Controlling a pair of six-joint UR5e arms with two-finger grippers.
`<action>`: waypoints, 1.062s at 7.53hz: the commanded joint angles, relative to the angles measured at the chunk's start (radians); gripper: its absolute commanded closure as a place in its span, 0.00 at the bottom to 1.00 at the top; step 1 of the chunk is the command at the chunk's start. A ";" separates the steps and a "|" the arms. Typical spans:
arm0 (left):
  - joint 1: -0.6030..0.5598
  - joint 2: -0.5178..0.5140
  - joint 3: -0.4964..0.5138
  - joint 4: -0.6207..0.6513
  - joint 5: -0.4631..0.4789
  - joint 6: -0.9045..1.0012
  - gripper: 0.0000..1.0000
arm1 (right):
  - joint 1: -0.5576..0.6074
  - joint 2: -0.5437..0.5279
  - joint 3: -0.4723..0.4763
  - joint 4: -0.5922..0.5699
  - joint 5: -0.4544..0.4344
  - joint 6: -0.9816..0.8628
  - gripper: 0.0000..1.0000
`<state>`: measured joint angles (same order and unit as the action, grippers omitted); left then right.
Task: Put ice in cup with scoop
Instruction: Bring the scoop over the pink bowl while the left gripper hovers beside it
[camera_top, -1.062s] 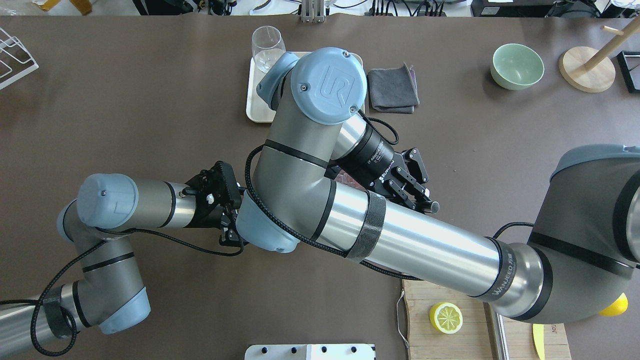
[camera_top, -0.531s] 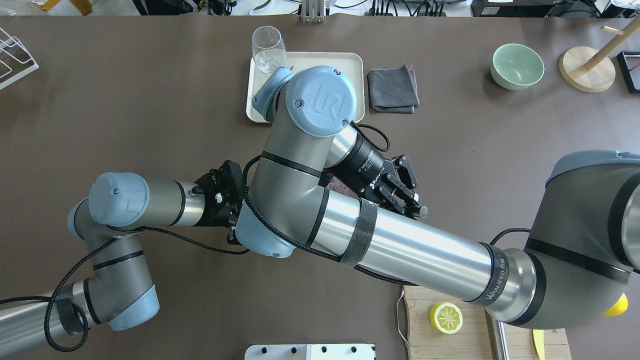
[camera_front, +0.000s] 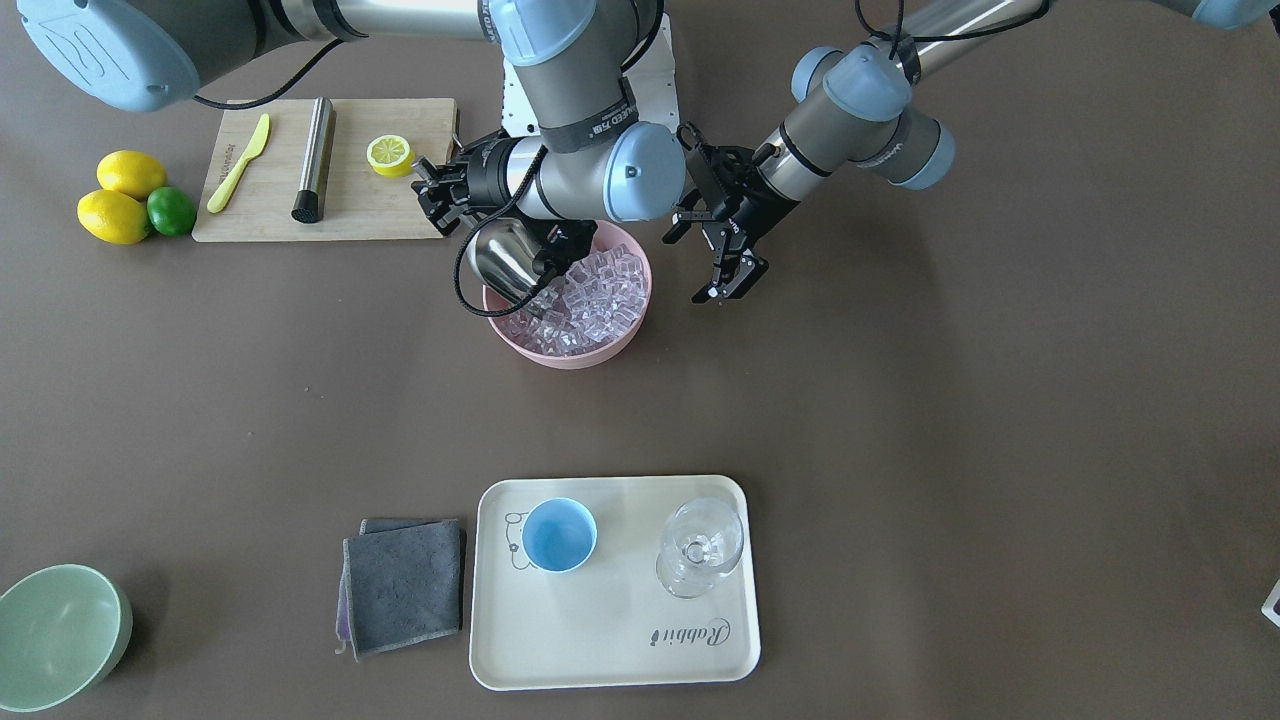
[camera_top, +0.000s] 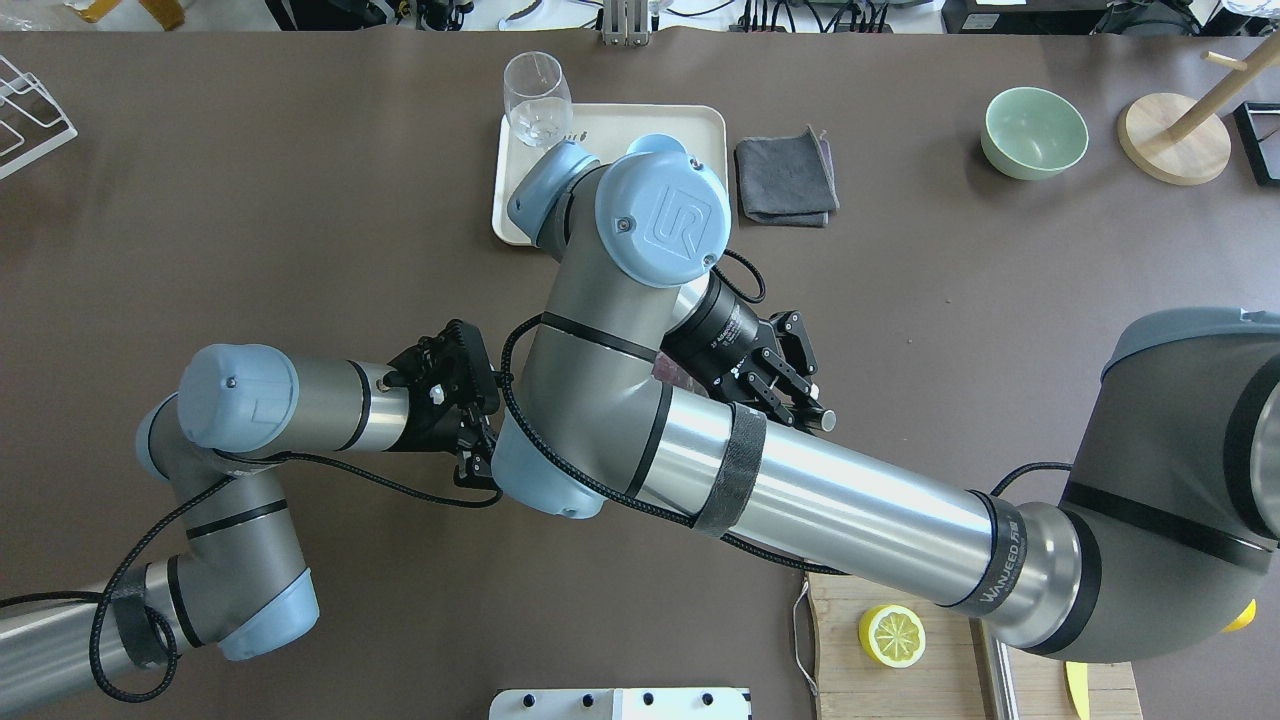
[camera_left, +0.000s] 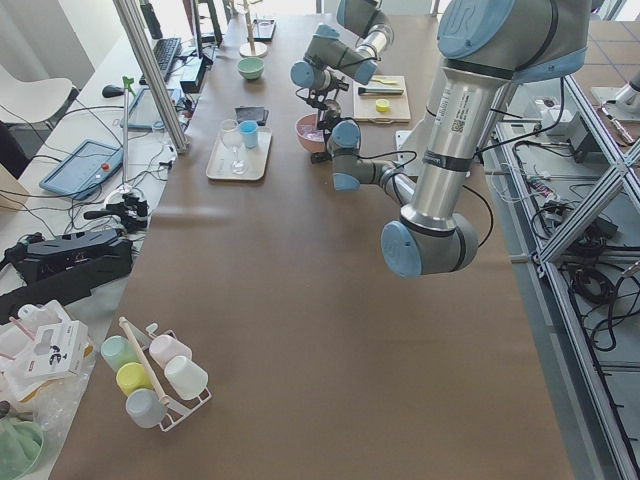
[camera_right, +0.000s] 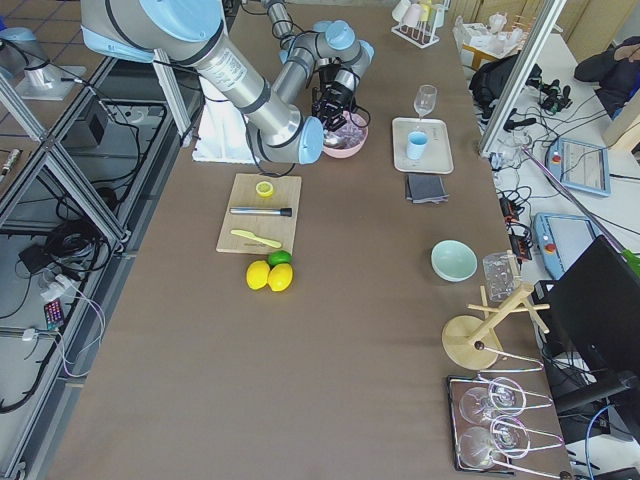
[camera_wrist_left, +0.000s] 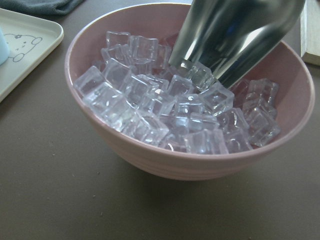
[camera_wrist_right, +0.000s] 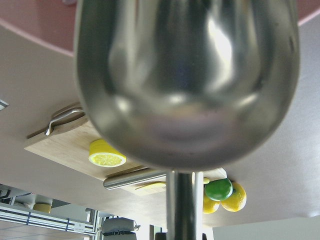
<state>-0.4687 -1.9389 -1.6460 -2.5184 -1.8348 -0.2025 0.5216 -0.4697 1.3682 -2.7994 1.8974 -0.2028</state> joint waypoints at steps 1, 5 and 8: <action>-0.001 0.000 0.002 0.000 0.000 0.000 0.01 | 0.000 -0.021 0.012 0.072 0.000 0.008 1.00; -0.001 -0.009 0.017 0.000 0.000 0.000 0.01 | -0.012 -0.087 0.095 0.155 -0.003 0.008 1.00; 0.001 -0.021 0.066 -0.057 0.000 0.000 0.01 | -0.032 -0.162 0.210 0.201 -0.029 0.008 1.00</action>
<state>-0.4683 -1.9565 -1.5971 -2.5540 -1.8346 -0.2025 0.4965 -0.5982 1.5253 -2.6208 1.8763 -0.1948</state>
